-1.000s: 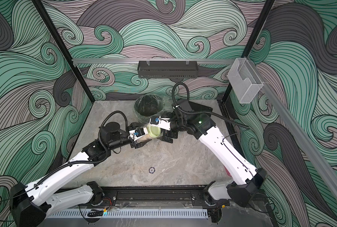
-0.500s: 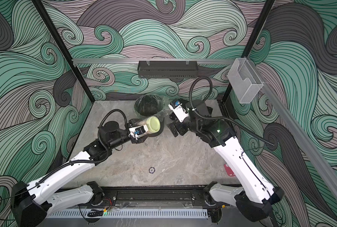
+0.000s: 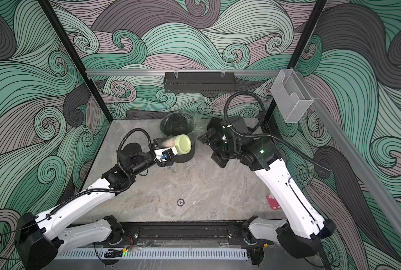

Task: Empty expired oatmeal from jars
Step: Unscrew the lid from the jar.

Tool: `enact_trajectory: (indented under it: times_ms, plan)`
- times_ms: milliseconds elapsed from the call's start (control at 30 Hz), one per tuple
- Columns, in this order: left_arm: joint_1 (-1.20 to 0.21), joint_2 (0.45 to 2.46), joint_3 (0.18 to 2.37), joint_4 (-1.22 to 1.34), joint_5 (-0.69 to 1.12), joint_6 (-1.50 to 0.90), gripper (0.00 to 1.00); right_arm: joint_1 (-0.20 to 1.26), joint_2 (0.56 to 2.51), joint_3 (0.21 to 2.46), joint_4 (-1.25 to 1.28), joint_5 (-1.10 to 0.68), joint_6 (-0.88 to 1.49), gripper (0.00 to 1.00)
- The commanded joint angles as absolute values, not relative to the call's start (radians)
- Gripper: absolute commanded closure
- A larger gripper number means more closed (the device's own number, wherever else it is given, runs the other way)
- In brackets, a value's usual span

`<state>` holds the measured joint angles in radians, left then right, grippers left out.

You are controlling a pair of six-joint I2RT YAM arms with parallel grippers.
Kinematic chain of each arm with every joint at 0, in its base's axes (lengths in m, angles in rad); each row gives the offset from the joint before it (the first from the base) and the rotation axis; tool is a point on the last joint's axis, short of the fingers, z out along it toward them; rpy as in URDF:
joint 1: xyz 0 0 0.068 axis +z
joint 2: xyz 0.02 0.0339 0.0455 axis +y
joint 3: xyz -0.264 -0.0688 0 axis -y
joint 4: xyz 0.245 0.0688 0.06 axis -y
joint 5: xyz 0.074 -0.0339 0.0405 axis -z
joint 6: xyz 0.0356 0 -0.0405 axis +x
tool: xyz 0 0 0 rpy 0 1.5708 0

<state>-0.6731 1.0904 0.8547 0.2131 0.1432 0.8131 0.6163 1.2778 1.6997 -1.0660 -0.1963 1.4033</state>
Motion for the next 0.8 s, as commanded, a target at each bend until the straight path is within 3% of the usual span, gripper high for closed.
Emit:
enact_trajectory:
  times_ms: [0, 300, 767]
  plan:
    - [-0.666, 1.068, 0.9, 0.392, 0.141, 0.825, 0.98, 0.652, 1.274, 1.695, -1.041, -0.237, 1.81, 0.01]
    - [-0.669, 1.068, 0.881, 0.416, 0.14, 0.836, 0.99, 0.707, 1.358, 1.777, -1.017, -0.192, 2.044, 0.01]
    - [-0.67, 1.068, 0.87, 0.428, 0.147, 0.837, 0.99, 0.719, 1.428, 1.817, -0.973, -0.193, 2.1, 0.01]
